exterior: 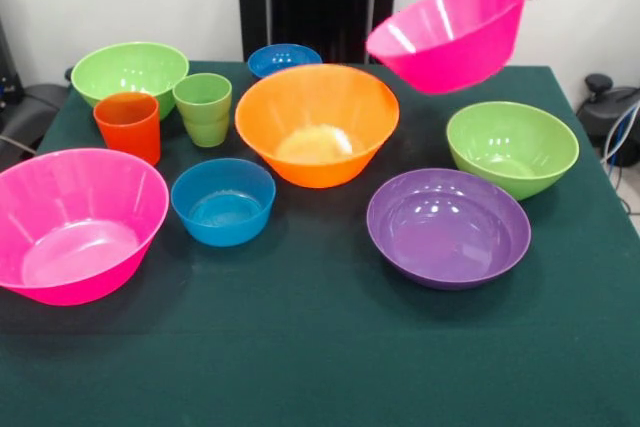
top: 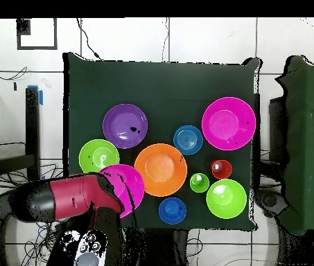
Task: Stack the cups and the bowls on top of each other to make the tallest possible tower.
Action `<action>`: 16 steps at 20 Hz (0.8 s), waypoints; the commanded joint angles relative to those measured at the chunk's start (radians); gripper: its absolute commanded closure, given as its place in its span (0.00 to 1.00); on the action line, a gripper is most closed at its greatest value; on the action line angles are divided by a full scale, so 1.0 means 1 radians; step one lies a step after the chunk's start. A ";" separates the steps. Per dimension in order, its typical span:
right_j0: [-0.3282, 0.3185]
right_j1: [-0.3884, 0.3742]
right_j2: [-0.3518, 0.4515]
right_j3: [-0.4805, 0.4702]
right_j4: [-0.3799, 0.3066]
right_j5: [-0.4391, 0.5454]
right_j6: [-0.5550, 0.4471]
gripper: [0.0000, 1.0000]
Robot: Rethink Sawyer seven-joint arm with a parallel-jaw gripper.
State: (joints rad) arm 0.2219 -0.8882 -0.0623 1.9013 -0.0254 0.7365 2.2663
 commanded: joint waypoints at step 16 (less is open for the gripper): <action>-0.010 0.170 0.042 -0.103 -0.011 -0.094 0.118 1.00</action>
State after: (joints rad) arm 0.2097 -0.8162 -0.0692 1.8390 -0.0256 0.7321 2.2663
